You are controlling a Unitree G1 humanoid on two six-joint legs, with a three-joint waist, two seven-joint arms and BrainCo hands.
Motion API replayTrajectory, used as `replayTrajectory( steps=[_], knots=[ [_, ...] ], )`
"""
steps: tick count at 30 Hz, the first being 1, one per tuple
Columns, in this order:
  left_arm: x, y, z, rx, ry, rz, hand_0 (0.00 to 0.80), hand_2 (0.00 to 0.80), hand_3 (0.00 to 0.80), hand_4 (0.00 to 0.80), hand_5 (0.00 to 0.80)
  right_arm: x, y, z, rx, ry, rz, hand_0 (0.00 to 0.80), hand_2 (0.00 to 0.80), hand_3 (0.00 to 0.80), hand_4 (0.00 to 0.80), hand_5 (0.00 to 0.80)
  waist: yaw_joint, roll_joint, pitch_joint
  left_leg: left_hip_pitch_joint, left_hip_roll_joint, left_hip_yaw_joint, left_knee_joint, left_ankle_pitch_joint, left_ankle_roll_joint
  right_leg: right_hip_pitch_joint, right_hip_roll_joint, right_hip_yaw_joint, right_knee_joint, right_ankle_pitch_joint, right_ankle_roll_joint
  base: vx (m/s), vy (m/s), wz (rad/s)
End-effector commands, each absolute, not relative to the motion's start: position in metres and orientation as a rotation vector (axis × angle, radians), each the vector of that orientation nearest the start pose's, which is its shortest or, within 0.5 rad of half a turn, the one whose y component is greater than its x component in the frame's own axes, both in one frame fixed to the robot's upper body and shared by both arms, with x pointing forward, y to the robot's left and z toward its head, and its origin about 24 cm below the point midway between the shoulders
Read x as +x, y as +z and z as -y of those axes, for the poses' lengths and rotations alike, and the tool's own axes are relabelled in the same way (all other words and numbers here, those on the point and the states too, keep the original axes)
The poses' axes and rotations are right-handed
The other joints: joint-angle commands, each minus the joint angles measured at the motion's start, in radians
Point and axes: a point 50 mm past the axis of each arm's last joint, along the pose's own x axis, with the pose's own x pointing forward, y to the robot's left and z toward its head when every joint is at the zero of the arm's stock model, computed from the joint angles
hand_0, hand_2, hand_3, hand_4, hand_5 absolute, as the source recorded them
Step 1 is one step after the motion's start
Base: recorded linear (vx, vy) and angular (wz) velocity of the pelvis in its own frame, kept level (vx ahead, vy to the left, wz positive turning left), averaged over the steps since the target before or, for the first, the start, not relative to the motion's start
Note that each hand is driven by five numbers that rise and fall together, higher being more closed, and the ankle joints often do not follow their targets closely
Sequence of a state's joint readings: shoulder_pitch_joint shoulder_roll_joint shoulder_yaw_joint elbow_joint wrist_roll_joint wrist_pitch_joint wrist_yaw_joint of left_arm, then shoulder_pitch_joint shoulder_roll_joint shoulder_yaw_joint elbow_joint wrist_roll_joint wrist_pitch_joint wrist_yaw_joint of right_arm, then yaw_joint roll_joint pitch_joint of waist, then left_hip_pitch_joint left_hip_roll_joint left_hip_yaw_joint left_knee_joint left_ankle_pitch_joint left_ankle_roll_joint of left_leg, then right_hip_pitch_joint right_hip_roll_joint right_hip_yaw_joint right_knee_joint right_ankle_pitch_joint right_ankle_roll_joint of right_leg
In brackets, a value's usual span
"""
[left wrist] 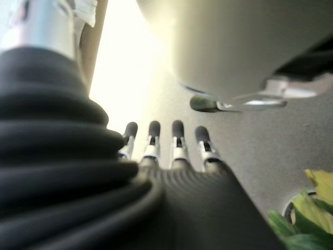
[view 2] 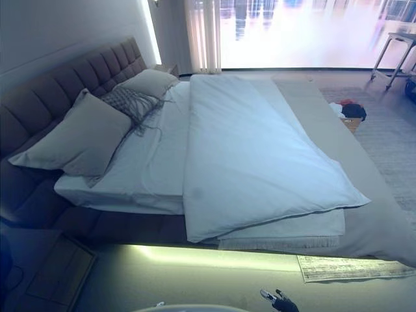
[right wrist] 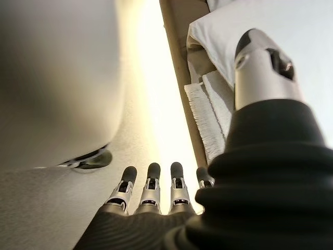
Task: Make the bed neatly
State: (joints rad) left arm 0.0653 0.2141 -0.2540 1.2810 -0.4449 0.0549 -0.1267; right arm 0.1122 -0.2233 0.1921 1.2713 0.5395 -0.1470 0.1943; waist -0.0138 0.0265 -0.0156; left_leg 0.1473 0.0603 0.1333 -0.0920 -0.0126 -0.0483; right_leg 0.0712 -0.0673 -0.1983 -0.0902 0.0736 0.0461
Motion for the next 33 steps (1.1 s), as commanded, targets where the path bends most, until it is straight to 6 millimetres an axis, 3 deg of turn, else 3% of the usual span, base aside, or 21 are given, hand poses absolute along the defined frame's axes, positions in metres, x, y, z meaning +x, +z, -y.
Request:
replayTrajectory(
  steps=[1, 4, 8, 11, 19, 28, 33],
  knots=[
    [0.070, -0.172, -0.207, -0.131, 0.114, -1.319, 0.000, 0.000, 0.000, 0.000, 0.000, 0.062, -0.168, 0.222, 0.232, -0.231, -1.184, 0.000, 0.000, 0.000, 0.000, 0.000, -0.024, -0.026, 0.045, -0.019, -0.036, 0.029, 0.028, -0.042, 0.021, 0.029, -0.019, 0.036, 0.003, -0.041, 0.056, 0.000, 0.000, 0.00],
    [0.071, -0.172, -0.206, -0.148, 0.112, -1.311, 0.000, 0.000, 0.000, 0.000, 0.000, 0.047, -0.170, 0.233, 0.256, -0.396, -1.281, 0.000, 0.000, 0.000, 0.000, 0.000, -0.027, -0.024, 0.051, -0.018, -0.034, 0.030, 0.030, -0.046, 0.021, 0.029, -0.017, 0.039, 0.003, -0.041, 0.055, -0.010, -0.001, 0.00],
    [0.056, -0.175, -0.197, -0.006, -0.128, -1.464, 0.000, 0.000, 0.000, 0.000, 0.000, 0.033, -0.174, 0.222, 0.264, -0.296, -1.432, 0.000, 0.000, 0.000, 0.000, 0.000, -0.023, -0.023, 0.048, -0.009, -0.031, 0.029, 0.026, -0.046, 0.018, 0.035, -0.015, 0.036, 0.003, -0.044, 0.053, 0.000, 0.000, 0.00],
    [0.057, -0.176, -0.191, 0.055, -0.191, -1.475, 0.000, 0.000, 0.000, 0.000, 0.000, 0.029, -0.176, 0.213, 0.210, -0.253, -1.546, 0.000, 0.000, 0.000, 0.000, 0.000, -0.024, -0.017, 0.042, 0.000, -0.029, 0.033, 0.021, -0.046, 0.018, 0.040, -0.012, 0.040, 0.003, -0.048, 0.052, 0.022, -0.004, 0.00],
    [0.064, -0.175, -0.194, 0.117, -0.159, -1.463, 0.000, 0.000, 0.000, 0.000, 0.000, 0.056, -0.173, 0.214, 0.170, -0.277, -1.479, 0.000, 0.000, 0.000, 0.000, 0.000, -0.013, -0.017, 0.035, 0.015, -0.019, 0.038, 0.021, -0.041, 0.014, 0.056, -0.004, 0.036, 0.003, -0.057, 0.044, 0.017, -0.002, 0.00],
    [0.067, -0.174, -0.197, 0.173, -0.142, -1.452, 0.000, 0.000, 0.000, 0.000, 0.000, 0.052, -0.174, 0.209, 0.207, -0.284, -1.524, 0.000, 0.000, 0.000, 0.000, 0.000, -0.007, -0.035, 0.040, 0.011, -0.013, 0.032, 0.043, -0.040, 0.017, 0.061, 0.010, 0.031, 0.003, -0.058, 0.032, 0.024, -0.074, 0.00],
    [0.075, -0.173, -0.200, 0.199, -0.098, -1.407, 0.000, 0.000, 0.000, 0.000, 0.000, 0.052, -0.174, 0.206, 0.193, -0.209, -1.541, 0.000, 0.000, 0.000, 0.000, 0.000, 0.000, -0.044, 0.066, -0.020, -0.005, 0.023, 0.132, -0.057, 0.010, 0.057, 0.011, 0.028, 0.021, -0.065, 0.020, 0.015, -0.108, -0.01]
  ],
)
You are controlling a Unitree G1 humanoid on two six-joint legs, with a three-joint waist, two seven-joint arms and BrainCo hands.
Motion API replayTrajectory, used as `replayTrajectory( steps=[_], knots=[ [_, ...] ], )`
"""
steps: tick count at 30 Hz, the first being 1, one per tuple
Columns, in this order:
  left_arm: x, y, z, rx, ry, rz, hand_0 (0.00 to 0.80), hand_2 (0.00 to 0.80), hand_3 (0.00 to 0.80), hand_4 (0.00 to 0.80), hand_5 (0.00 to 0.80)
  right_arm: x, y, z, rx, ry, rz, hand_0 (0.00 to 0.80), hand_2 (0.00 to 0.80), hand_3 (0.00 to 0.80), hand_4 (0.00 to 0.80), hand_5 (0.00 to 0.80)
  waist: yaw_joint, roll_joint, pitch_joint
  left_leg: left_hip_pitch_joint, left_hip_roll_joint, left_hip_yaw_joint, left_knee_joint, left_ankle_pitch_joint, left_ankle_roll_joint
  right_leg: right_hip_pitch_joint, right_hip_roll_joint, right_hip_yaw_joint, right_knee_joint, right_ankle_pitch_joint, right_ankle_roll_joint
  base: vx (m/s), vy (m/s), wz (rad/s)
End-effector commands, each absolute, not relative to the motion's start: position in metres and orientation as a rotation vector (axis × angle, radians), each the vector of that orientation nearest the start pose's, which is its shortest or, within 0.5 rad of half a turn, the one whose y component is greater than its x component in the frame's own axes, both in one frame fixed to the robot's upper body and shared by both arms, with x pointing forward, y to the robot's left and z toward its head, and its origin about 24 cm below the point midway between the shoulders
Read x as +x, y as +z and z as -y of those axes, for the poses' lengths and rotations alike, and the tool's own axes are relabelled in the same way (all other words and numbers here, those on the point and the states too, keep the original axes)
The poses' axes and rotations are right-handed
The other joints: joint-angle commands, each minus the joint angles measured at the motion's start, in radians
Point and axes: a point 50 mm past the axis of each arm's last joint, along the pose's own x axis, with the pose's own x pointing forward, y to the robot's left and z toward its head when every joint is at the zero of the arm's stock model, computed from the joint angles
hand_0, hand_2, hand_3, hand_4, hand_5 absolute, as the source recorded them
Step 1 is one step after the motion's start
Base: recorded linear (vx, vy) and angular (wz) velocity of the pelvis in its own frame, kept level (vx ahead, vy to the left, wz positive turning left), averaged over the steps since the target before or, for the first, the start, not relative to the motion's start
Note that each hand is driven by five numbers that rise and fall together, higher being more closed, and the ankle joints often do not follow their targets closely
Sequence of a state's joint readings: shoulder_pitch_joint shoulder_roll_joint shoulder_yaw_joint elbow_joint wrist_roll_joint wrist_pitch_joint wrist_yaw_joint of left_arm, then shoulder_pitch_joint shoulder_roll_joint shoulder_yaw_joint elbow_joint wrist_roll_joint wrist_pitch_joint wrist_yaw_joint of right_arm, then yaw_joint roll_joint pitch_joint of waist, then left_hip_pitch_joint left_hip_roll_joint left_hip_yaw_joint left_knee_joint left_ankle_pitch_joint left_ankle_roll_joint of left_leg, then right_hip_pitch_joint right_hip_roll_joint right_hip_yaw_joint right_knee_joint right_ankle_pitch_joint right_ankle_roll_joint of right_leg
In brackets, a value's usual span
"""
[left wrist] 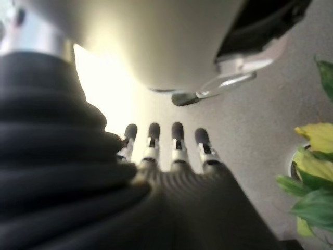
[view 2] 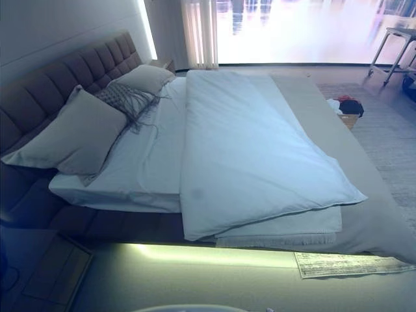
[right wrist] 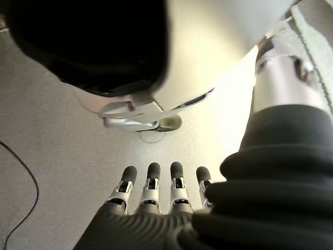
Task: Make the bed neatly
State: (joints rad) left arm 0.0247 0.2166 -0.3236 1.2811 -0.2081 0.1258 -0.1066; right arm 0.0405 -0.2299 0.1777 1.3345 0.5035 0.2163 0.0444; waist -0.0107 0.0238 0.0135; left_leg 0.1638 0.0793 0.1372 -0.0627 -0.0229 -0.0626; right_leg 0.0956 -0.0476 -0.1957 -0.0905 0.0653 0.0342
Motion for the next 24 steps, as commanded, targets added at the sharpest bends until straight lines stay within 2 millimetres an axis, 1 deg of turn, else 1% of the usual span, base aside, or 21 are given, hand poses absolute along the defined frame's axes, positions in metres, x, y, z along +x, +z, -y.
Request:
replayTrajectory(
  steps=[1, 2, 4, 5, 6, 7, 8, 10, 11, 12, 13, 14, 15, 16, 18, 19, 20, 21, 22, 23, 24],
  knots=[
    [0.076, -0.172, -0.200, 0.162, -0.059, -1.400, 0.000, 0.000, 0.000, 0.000, 0.000, 0.055, -0.174, 0.205, 0.185, -0.173, -1.537, 0.000, 0.000, 0.000, 0.000, 0.000, -0.001, -0.043, 0.047, -0.051, -0.021, 0.016, 0.136, -0.052, 0.023, 0.027, -0.010, 0.024, 0.036, -0.063, 0.026, 0.005, -0.109, -0.05],
    [0.077, -0.172, -0.200, 0.106, -0.010, -1.390, 0.000, 0.000, 0.000, 0.000, 0.000, 0.057, -0.174, 0.205, 0.181, -0.149, -1.534, 0.000, 0.000, 0.000, 0.000, 0.000, 0.000, -0.045, 0.053, -0.066, -0.018, 0.014, 0.163, -0.053, 0.021, 0.023, -0.011, 0.023, 0.045, -0.064, 0.020, 0.024, -0.114, -0.06],
    [0.077, -0.172, -0.200, -0.118, 0.221, -1.379, 0.000, 0.000, 0.000, 0.000, 0.000, 0.061, -0.173, 0.205, 0.194, -0.078, -1.508, 0.000, 0.000, 0.000, 0.000, 0.000, 0.010, -0.055, 0.075, -0.139, -0.010, 0.001, 0.305, -0.021, 0.011, 0.021, -0.017, 0.022, 0.070, -0.077, -0.004, 0.031, -0.116, -0.07],
    [0.075, -0.172, -0.203, -0.146, 0.263, -1.378, 0.000, 0.000, 0.000, 0.000, 0.000, 0.064, -0.172, 0.206, 0.197, -0.067, -1.487, 0.000, 0.000, 0.000, 0.000, 0.000, 0.016, -0.058, 0.086, -0.200, -0.003, -0.012, 0.400, 0.019, 0.000, 0.020, -0.019, 0.019, 0.078, -0.082, -0.017, -0.007, -0.120, -0.02],
    [0.071, -0.173, -0.206, -0.155, 0.284, -1.377, 0.000, 0.000, 0.000, 0.000, 0.000, 0.071, -0.171, 0.208, 0.178, -0.031, -1.454, 0.000, 0.000, 0.000, 0.000, 0.000, 0.025, -0.056, 0.110, -0.305, 0.002, -0.038, 0.544, 0.088, -0.021, 0.018, -0.018, 0.017, 0.095, -0.088, -0.036, -0.026, -0.084, 0.00],
    [0.069, -0.173, -0.207, -0.154, 0.281, -1.376, 0.000, 0.000, 0.000, 0.000, 0.000, 0.074, -0.170, 0.209, 0.169, -0.024, -1.445, 0.000, 0.000, 0.000, 0.000, 0.000, 0.027, -0.054, 0.116, -0.346, 0.000, -0.050, 0.579, 0.119, -0.029, 0.015, -0.020, 0.017, 0.101, -0.090, -0.042, 0.016, -0.035, 0.07],
    [0.067, -0.173, -0.210, -0.150, 0.276, -1.375, 0.000, 0.000, 0.000, 0.000, 0.000, 0.078, -0.168, 0.215, 0.138, -0.026, -1.437, 0.000, 0.000, 0.000, 0.000, 0.000, 0.035, -0.042, 0.138, -0.387, -0.003, -0.062, 0.585, 0.157, -0.039, 0.020, -0.019, 0.025, 0.110, -0.095, -0.046, 0.074, 0.053, 0.10],
    [0.063, -0.173, -0.212, -0.174, 0.299, -1.375, 0.000, 0.000, 0.000, 0.000, 0.000, 0.078, -0.167, 0.223, 0.123, -0.075, -1.427, 0.000, 0.000, 0.000, 0.000, 0.000, 0.042, -0.019, 0.154, -0.380, -0.017, -0.054, 0.474, 0.181, -0.043, 0.037, -0.009, 0.044, 0.104, -0.102, -0.035, 0.193, 0.146, -0.08],
    [0.058, -0.174, -0.212, -0.201, 0.331, -1.378, 0.000, 0.000, 0.000, 0.000, 0.000, 0.079, -0.166, 0.229, 0.125, -0.119, -1.416, 0.000, 0.000, 0.000, 0.000, 0.000, 0.048, -0.004, 0.160, -0.372, -0.019, -0.047, 0.373, 0.199, -0.043, 0.050, 0.002, 0.057, 0.092, -0.104, -0.025, 0.326, 0.213, -0.21],
    [0.053, -0.174, -0.212, -0.229, 0.368, -1.385, 0.000, 0.000, 0.000, 0.000, 0.000, 0.081, -0.164, 0.235, 0.129, -0.168, -1.403, 0.000, 0.000, 0.000, 0.000, 0.000, 0.058, 0.015, 0.160, -0.371, -0.010, -0.050, 0.231, 0.217, -0.043, 0.063, 0.018, 0.070, 0.078, -0.109, -0.017, 0.348, 0.203, -0.08],
    [0.050, -0.175, -0.212, -0.244, 0.396, -1.392, 0.000, 0.000, 0.000, 0.000, 0.000, 0.082, -0.164, 0.238, 0.133, -0.196, -1.397, 0.000, 0.000, 0.000, 0.000, 0.000, 0.069, 0.019, 0.164, -0.362, -0.010, -0.055, 0.114, 0.231, -0.041, 0.087, 0.021, 0.080, 0.064, -0.115, -0.012, 0.370, 0.191, -0.09],
    [0.045, -0.175, -0.212, -0.260, 0.428, -1.407, 0.000, 0.000, 0.000, 0.000, 0.000, 0.082, -0.163, 0.242, 0.141, -0.243, -1.390, 0.000, 0.000, 0.000, 0.000, 0.000, 0.084, 0.018, 0.163, -0.369, -0.013, -0.075, 0.004, 0.240, -0.039, 0.112, 0.023, 0.094, 0.055, -0.124, -0.005, 0.342, 0.157, -0.08],
    [0.039, -0.176, -0.213, -0.268, 0.452, -1.422, 0.000, 0.000, 0.000, 0.000, 0.000, 0.080, -0.163, 0.245, 0.143, -0.277, -1.389, 0.000, 0.000, 0.000, 0.000, 0.000, 0.095, 0.015, 0.163, -0.398, -0.011, -0.097, -0.025, 0.240, -0.042, 0.136, 0.025, 0.107, 0.053, -0.143, -0.003, 0.362, 0.167, -0.14],
    [0.034, -0.176, -0.213, -0.272, 0.466, -1.438, 0.000, 0.000, 0.000, 0.000, 0.000, 0.075, -0.163, 0.247, 0.144, -0.303, -1.395, 0.000, 0.000, 0.000, 0.000, 0.000, 0.100, 0.013, 0.161, -0.410, -0.001, -0.097, -0.025, 0.249, -0.047, 0.160, 0.027, 0.114, 0.053, -0.168, -0.003, 0.350, 0.186, -0.16],
    [0.028, -0.177, -0.212, -0.288, 0.484, -1.440, 0.000, 0.000, 0.000, 0.000, 0.000, 0.065, -0.164, 0.250, 0.143, -0.325, -1.419, 0.000, 0.000, 0.000, 0.000, 0.000, 0.101, 0.015, 0.153, -0.410, 0.026, -0.070, -0.024, 0.261, -0.054, 0.198, 0.023, 0.122, 0.073, -0.222, 0.002, 0.344, 0.214, -0.27],
    [0.027, -0.177, -0.212, -0.294, 0.490, -1.439, 0.000, 0.000, 0.000, 0.000, 0.000, 0.062, -0.164, 0.250, 0.143, -0.321, -1.429, 0.000, 0.000, 0.000, 0.000, 0.000, 0.102, 0.013, 0.148, -0.412, 0.029, -0.060, -0.025, 0.243, -0.052, 0.208, 0.012, 0.122, 0.079, -0.230, 0.007, 0.379, 0.239, -0.31],
    [0.025, -0.177, -0.212, -0.301, 0.489, -1.441, 0.000, 0.000, 0.000, 0.000, 0.000, 0.057, -0.166, 0.247, 0.148, -0.301, -1.450, 0.000, 0.000, 0.000, 0.000, 0.000, 0.104, 0.011, 0.133, -0.398, 0.035, -0.041, -0.025, 0.215, -0.048, 0.225, -0.013, 0.109, 0.087, -0.238, 0.022, 0.420, 0.251, -0.36],
    [0.025, -0.177, -0.213, -0.297, 0.496, -1.437, 0.000, 0.000, 0.000, 0.000, 0.000, 0.054, -0.167, 0.243, 0.167, -0.299, -1.462, 0.000, 0.000, 0.000, 0.000, 0.000, 0.108, 0.012, 0.121, -0.370, 0.041, -0.032, -0.025, 0.209, -0.045, 0.237, -0.033, 0.092, 0.102, -0.251, 0.033, 0.403, 0.234, -0.30],
    [0.025, -0.177, -0.214, -0.295, 0.502, -1.433, 0.000, 0.000, 0.000, 0.000, 0.000, 0.053, -0.167, 0.242, 0.177, -0.301, -1.463, 0.000, 0.000, 0.000, 0.000, 0.000, 0.110, 0.012, 0.117, -0.360, 0.042, -0.031, -0.024, 0.210, -0.044, 0.243, -0.039, 0.087, 0.108, -0.258, 0.036, 0.487, 0.259, -0.26],
    [0.023, -0.176, -0.219, -0.272, 0.512, -1.427, 0.000, 0.000, 0.000, 0.000, 0.000, 0.049, -0.169, 0.236, 0.217, -0.302, -1.470, 0.000, 0.000, 0.000, 0.000, 0.000, 0.115, 0.014, 0.101, -0.336, 0.044, -0.035, 0.007, 0.212, -0.038, 0.267, -0.057, 0.078, 0.128, -0.282, 0.041, 0.444, 0.233, -0.01],
    [0.023, -0.175, -0.222, -0.255, 0.504, -1.433, 0.000, 0.000, 0.000, 0.000, 0.000, 0.046, -0.170, 0.233, 0.220, -0.281, -1.481, 0.000, 0.000, 0.000, 0.000, 0.000, 0.118, 0.010, 0.090, -0.332, 0.041, -0.034, 0.028, 0.199, -0.031, 0.273, -0.072, 0.068, 0.135, -0.283, 0.045, 0.468, 0.253, -0.03]
  ],
)
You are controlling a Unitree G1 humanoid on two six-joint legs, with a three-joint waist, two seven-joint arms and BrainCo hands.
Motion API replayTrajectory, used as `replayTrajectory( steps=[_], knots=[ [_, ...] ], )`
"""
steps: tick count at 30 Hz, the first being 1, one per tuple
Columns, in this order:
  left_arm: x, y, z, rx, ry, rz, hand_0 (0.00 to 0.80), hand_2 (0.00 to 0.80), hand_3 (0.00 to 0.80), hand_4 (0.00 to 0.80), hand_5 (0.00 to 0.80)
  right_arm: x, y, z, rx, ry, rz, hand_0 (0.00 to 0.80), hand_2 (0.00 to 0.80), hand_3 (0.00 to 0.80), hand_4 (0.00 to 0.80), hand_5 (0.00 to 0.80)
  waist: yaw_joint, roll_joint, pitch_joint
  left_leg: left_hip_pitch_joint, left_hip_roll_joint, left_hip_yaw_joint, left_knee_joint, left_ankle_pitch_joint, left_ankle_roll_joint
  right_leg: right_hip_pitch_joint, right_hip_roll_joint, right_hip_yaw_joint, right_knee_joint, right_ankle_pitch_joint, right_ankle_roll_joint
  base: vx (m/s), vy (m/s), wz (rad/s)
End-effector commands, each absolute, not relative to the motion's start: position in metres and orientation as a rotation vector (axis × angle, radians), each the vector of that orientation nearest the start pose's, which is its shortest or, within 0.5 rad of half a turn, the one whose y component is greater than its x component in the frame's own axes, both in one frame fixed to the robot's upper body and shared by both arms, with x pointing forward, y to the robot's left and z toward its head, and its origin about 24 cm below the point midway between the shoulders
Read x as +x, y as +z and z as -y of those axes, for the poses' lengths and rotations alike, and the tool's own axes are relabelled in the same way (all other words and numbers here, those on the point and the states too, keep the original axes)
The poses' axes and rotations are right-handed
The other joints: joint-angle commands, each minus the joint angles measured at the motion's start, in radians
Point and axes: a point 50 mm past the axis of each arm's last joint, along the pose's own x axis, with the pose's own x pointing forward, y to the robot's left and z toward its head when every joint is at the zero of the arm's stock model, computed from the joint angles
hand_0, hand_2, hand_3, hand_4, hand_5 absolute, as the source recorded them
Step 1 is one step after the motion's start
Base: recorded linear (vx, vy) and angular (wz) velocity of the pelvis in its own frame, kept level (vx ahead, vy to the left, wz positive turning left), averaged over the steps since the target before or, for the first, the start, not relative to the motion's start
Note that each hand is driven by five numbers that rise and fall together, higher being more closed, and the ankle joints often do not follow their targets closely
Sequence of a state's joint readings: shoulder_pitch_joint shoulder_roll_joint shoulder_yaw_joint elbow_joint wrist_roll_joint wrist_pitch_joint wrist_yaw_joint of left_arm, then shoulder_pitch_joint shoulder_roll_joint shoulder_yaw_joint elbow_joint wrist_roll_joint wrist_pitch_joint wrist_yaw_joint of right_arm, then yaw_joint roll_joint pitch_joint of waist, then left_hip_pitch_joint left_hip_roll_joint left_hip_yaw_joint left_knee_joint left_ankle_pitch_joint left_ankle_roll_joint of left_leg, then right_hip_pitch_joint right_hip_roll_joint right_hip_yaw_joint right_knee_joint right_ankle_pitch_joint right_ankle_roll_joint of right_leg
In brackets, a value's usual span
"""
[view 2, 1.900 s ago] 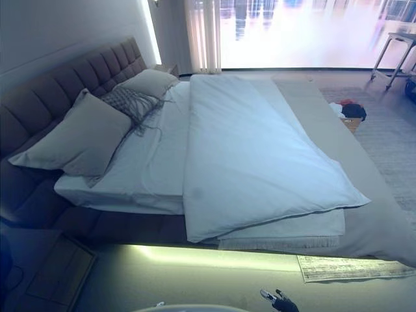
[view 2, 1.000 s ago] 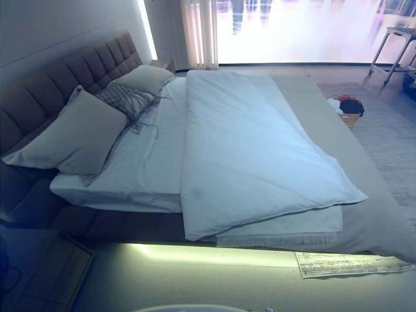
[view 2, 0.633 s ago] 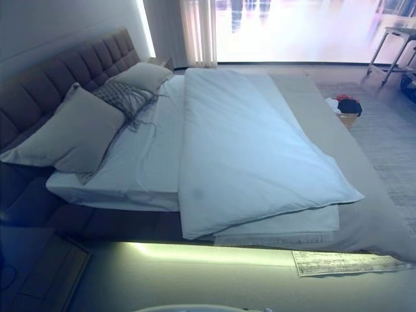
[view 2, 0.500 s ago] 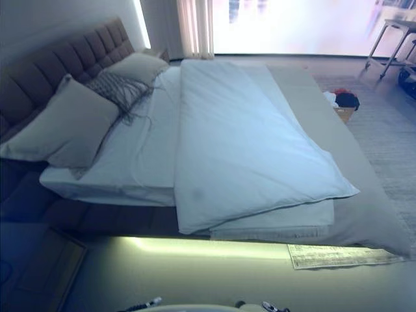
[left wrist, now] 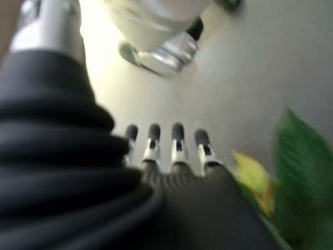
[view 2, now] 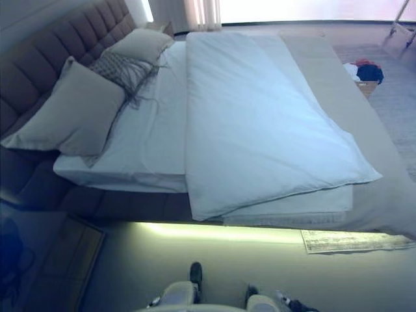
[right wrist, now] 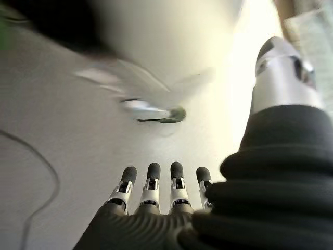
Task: Make the bed neatly
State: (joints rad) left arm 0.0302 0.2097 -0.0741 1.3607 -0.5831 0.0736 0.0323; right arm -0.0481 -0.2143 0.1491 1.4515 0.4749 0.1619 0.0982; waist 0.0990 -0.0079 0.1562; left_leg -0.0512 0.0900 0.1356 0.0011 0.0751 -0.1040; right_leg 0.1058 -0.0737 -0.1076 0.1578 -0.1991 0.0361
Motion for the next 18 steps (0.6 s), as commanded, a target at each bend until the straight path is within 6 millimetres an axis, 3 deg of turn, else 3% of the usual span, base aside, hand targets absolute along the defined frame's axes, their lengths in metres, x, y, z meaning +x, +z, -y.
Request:
replayTrajectory(
  steps=[1, 4, 7, 12, 16, 18],
  knots=[
    [0.025, -0.175, -0.225, -0.242, 0.497, -1.435, 0.000, 0.000, 0.000, 0.000, 0.000, 0.046, -0.171, 0.229, 0.214, -0.254, -1.487, 0.000, 0.000, 0.000, 0.000, 0.000, 0.012, 0.038, -0.061, -0.122, 0.025, -0.042, -0.007, 0.090, 0.016, 0.261, -0.060, -0.030, -0.104, -0.015, 0.050, 0.285, 0.177, -0.03],
    [0.037, -0.173, -0.228, -0.207, 0.473, -1.436, 0.000, 0.000, 0.000, 0.000, 0.000, 0.061, -0.172, 0.217, 0.218, -0.208, -1.444, 0.000, 0.000, 0.000, 0.000, 0.000, 0.028, 0.029, -0.073, -0.178, 0.011, -0.068, 0.119, 0.052, 0.026, 0.259, -0.099, -0.054, -0.087, -0.011, 0.060, 0.220, 0.168, -0.15],
    [0.038, -0.173, -0.229, -0.174, 0.456, -1.457, 0.000, 0.000, 0.000, 0.000, 0.000, 0.075, -0.171, 0.210, 0.255, -0.205, -1.395, 0.000, 0.000, 0.000, 0.000, 0.000, 0.036, 0.021, -0.082, -0.239, 0.010, -0.069, 0.222, 0.033, 0.023, 0.274, -0.119, -0.040, -0.092, -0.016, 0.067, 0.205, 0.146, -0.14],
    [0.043, -0.173, -0.226, -0.167, 0.397, -1.469, 0.000, 0.000, 0.000, 0.000, 0.000, 0.073, -0.171, 0.213, 0.261, -0.288, -1.395, 0.000, 0.000, 0.000, 0.000, 0.000, 0.012, 0.014, -0.110, -0.223, 0.002, -0.021, 0.243, -0.026, 0.061, 0.274, -0.155, -0.036, -0.059, 0.009, 0.091, 0.241, 0.175, -0.06],
    [0.048, -0.172, -0.227, -0.114, 0.340, -1.459, 0.000, 0.000, 0.000, 0.000, 0.000, 0.068, -0.170, 0.222, 0.318, -0.372, -1.374, 0.000, 0.000, 0.000, 0.000, 0.000, -0.016, 0.008, -0.114, -0.138, -0.047, -0.007, 0.172, -0.061, 0.113, 0.145, -0.212, -0.028, 0.146, 0.213, 0.101, 0.180, 0.102, 0.05],
    [0.050, -0.171, -0.231, -0.088, 0.327, -1.458, 0.000, 0.000, 0.000, 0.000, 0.000, 0.069, -0.169, 0.224, 0.342, -0.388, -1.357, 0.000, 0.000, 0.000, 0.000, 0.000, -0.042, 0.018, -0.102, -0.070, -0.055, -0.004, 0.114, -0.058, 0.122, 0.033, -0.200, -0.021, 0.182, 0.241, 0.088, 0.227, 0.042, -0.14]
  ],
)
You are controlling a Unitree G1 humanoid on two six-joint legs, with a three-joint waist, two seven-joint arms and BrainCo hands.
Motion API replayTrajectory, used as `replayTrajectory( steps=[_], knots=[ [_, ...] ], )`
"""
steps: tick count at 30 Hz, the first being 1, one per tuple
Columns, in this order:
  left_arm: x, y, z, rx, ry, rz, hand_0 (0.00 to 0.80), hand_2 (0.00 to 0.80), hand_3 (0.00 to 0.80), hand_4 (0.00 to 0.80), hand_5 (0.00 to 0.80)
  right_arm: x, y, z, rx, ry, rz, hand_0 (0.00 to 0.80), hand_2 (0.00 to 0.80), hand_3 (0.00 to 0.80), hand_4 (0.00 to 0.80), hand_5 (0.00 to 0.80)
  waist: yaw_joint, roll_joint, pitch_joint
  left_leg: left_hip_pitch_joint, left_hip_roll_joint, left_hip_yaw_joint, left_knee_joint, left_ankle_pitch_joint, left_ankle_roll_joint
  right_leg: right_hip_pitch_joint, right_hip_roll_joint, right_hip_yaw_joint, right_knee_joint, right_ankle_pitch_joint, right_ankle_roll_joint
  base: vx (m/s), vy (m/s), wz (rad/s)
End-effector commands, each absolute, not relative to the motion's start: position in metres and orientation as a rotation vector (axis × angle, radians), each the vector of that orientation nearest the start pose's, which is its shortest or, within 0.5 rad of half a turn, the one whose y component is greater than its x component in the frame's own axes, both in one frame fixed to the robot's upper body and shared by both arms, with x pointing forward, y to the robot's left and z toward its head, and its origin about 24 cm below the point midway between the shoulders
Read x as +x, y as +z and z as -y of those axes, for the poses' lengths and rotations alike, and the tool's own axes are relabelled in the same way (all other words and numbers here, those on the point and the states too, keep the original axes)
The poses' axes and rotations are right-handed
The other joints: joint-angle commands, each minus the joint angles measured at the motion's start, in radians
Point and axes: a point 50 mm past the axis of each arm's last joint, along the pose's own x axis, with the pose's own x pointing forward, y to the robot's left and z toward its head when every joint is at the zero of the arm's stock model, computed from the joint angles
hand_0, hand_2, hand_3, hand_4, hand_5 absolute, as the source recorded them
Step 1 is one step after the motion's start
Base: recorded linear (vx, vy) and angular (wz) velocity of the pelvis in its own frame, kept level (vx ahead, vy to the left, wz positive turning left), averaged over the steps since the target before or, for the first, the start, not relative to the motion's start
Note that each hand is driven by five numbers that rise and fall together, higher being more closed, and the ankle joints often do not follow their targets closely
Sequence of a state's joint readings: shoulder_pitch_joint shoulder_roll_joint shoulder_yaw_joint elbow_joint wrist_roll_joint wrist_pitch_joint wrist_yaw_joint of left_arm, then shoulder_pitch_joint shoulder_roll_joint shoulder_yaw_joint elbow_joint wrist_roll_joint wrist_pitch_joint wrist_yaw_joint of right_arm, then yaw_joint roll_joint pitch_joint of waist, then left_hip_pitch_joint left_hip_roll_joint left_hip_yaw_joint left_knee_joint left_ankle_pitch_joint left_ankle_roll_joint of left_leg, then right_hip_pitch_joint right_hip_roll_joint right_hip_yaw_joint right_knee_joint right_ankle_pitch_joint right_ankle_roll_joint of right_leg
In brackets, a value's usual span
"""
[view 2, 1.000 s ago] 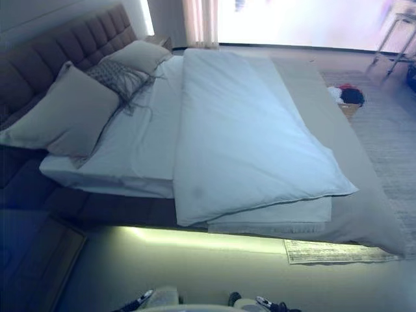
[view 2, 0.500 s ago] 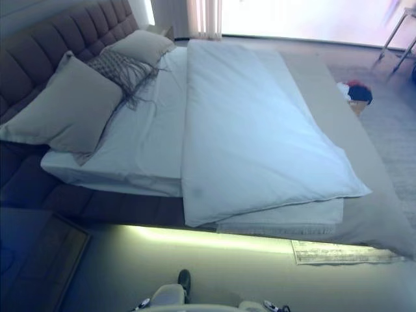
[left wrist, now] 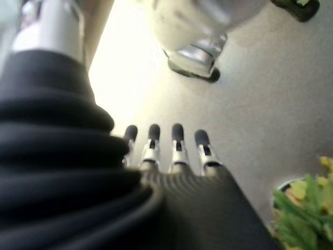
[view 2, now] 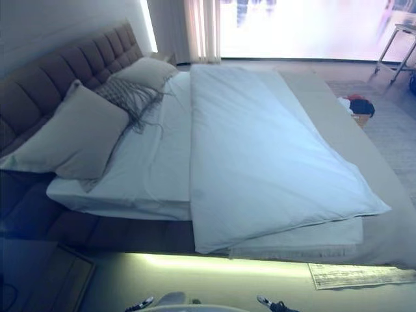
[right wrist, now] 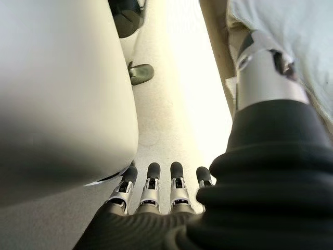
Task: Make the bed neatly
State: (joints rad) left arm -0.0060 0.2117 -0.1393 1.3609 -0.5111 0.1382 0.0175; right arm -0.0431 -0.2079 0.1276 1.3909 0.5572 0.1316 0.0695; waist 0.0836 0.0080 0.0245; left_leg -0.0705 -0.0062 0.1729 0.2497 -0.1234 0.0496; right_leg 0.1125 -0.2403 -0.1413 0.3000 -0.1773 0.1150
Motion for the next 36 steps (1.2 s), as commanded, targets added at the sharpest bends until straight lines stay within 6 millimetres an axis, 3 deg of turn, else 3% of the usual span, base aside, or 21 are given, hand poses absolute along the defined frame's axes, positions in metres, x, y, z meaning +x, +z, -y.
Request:
replayTrajectory(
  steps=[1, 3, 4, 5, 7, 10, 14, 16, 17, 19, 20, 23, 29, 36],
  knots=[
    [0.053, -0.170, -0.233, -0.078, 0.331, -1.450, 0.000, 0.000, 0.000, 0.000, 0.000, 0.072, -0.169, 0.225, 0.348, -0.382, -1.348, 0.000, 0.000, 0.000, 0.000, 0.000, -0.045, 0.014, 0.042, -0.009, 0.052, -0.034, -0.173, 0.149, -0.038, -0.040, 0.001, 0.001, 0.013, 0.194, -0.005, 0.188, -0.071, -0.08],
    [0.060, -0.168, -0.238, -0.081, 0.352, -1.430, 0.000, 0.000, 0.000, 0.000, 0.000, 0.077, -0.168, 0.225, 0.349, -0.359, -1.337, 0.000, 0.000, 0.000, 0.000, 0.000, -0.067, 0.027, 0.062, 0.047, 0.062, -0.020, -0.225, 0.158, -0.059, -0.134, 0.050, -0.033, -0.131, 0.202, -0.013, 0.171, -0.194, -0.16],
    [0.062, -0.168, -0.240, -0.082, 0.360, -1.424, 0.000, 0.000, 0.000, 0.000, 0.000, 0.078, -0.168, 0.226, 0.352, -0.355, -1.331, 0.000, 0.000, 0.000, 0.000, 0.000, -0.070, 0.024, 0.068, 0.058, 0.056, -0.015, -0.233, 0.153, -0.063, -0.162, 0.049, -0.045, -0.180, 0.242, -0.004, 0.137, -0.270, -0.34],
    [0.064, -0.167, -0.242, -0.089, 0.375, -1.409, 0.000, 0.000, 0.000, 0.000, 0.000, 0.083, -0.167, 0.226, 0.349, -0.345, -1.320, 0.000, 0.000, 0.000, 0.000, 0.000, -0.079, 0.014, 0.080, 0.075, 0.040, -0.008, -0.243, 0.133, -0.073, -0.238, 0.043, -0.069, -0.264, 0.327, 0.016, 0.108, -0.217, -0.22],
    [0.073, -0.165, -0.244, -0.103, 0.397, -1.374, 0.000, 0.000, 0.000, 0.000, 0.000, 0.094, -0.165, 0.222, 0.348, -0.328, -1.306, 0.000, 0.000, 0.000, 0.000, 0.000, -0.083, 0.017, 0.095, 0.088, 0.046, 0.001, -0.248, 0.100, -0.076, -0.306, 0.034, -0.097, -0.321, 0.372, 0.029, 0.038, -0.254, -0.10],
    [0.073, -0.166, -0.237, -0.195, 0.453, -1.365, 0.000, 0.000, 0.000, 0.000, 0.000, 0.100, -0.165, 0.216, 0.344, -0.337, -1.317, 0.000, 0.000, 0.000, 0.000, 0.000, -0.074, 0.013, 0.096, 0.096, 0.059, 0.009, -0.226, 0.086, -0.074, -0.261, 0.040, -0.104, -0.305, 0.335, 0.024, 0.164, -0.283, 0.14],
    [0.048, -0.175, -0.209, -0.229, 0.395, -1.430, 0.000, 0.000, 0.000, 0.000, 0.000, 0.090, -0.167, 0.219, 0.351, -0.384, -1.313, 0.000, 0.000, 0.000, 0.000, 0.000, -0.075, -0.005, 0.059, 0.176, 0.099, 0.027, -0.174, 0.059, -0.108, -0.164, 0.052, -0.149, -0.300, 0.295, -0.002, 0.296, -0.160, 0.54],
    [0.039, -0.177, -0.204, -0.195, 0.367, -1.448, 0.000, 0.000, 0.000, 0.000, 0.000, 0.091, -0.166, 0.222, 0.350, -0.399, -1.304, 0.000, 0.000, 0.000, 0.000, 0.000, -0.063, -0.003, 0.056, 0.140, 0.118, 0.005, -0.063, 0.137, -0.142, -0.117, 0.070, -0.165, -0.308, 0.268, -0.029, 0.260, -0.094, 0.33],
    [0.037, -0.178, -0.202, -0.186, 0.344, -1.448, 0.000, 0.000, 0.000, 0.000, 0.000, 0.096, -0.164, 0.226, 0.376, -0.415, -1.268, 0.000, 0.000, 0.000, 0.000, 0.000, -0.041, -0.005, 0.071, 0.058, 0.117, -0.044, 0.044, 0.192, -0.161, -0.076, 0.075, -0.164, -0.315, 0.248, -0.046, 0.161, -0.022, 0.23],
    [0.036, -0.178, -0.199, -0.186, 0.335, -1.446, 0.000, 0.000, 0.000, 0.000, 0.000, 0.106, -0.161, 0.230, 0.432, -0.439, -1.201, 0.000, 0.000, 0.000, 0.000, 0.000, -0.020, 0.000, 0.089, -0.015, 0.102, -0.092, 0.042, 0.201, -0.170, -0.058, 0.074, -0.147, -0.316, 0.228, -0.049, 0.123, 0.118, -0.02],
    [0.037, -0.178, -0.198, -0.197, 0.329, -1.446, 0.000, 0.000, 0.000, 0.000, 0.000, 0.124, -0.155, 0.234, 0.477, -0.449, -1.127, 0.000, 0.000, 0.000, 0.000, 0.000, -0.023, 0.022, 0.101, -0.013, 0.114, -0.082, -0.059, 0.182, -0.160, -0.084, 0.068, -0.135, -0.296, 0.218, -0.039, 0.087, 0.217, -0.32],
    [0.050, -0.176, -0.203, -0.192, 0.320, -1.433, 0.000, 0.000, 0.000, 0.000, 0.000, 0.155, -0.142, 0.238, 0.549, -0.445, -0.994, 0.000, 0.000, 0.000, 0.000, 0.000, -0.041, 0.044, 0.123, -0.020, 0.112, -0.088, -0.085, 0.132, -0.143, -0.177, 0.029, -0.108, -0.203, 0.198, -0.035, -0.017, 0.243, -0.41],
    [0.090, -0.170, -0.204, -0.239, 0.321, -1.322, 0.000, 0.000, 0.000, 0.000, 0.000, 0.212, -0.107, 0.257, 0.721, -0.491, -0.695, 0.000, 0.000, 0.000, 0.000, 0.000, -0.078, 0.090, 0.214, -0.149, 0.095, -0.081, 0.069, 0.051, -0.146, -0.365, -0.038, -0.062, -0.038, 0.166, -0.032, -0.146, 0.140, -0.19],
    [0.121, -0.163, -0.197, -0.352, 0.317, -1.192, 0.000, 0.000, 0.000, 0.000, 0.000, 0.262, -0.070, 0.260, 0.867, -0.430, -0.517, 0.000, 0.000, 0.000, 0.000, 0.000, -0.089, 0.117, 0.295, -0.298, 0.086, -0.070, 0.211, -0.008, -0.143, -0.519, -0.061, -0.008, 0.110, 0.112, -0.047, -0.102, 0.072, -0.05]
  ],
)
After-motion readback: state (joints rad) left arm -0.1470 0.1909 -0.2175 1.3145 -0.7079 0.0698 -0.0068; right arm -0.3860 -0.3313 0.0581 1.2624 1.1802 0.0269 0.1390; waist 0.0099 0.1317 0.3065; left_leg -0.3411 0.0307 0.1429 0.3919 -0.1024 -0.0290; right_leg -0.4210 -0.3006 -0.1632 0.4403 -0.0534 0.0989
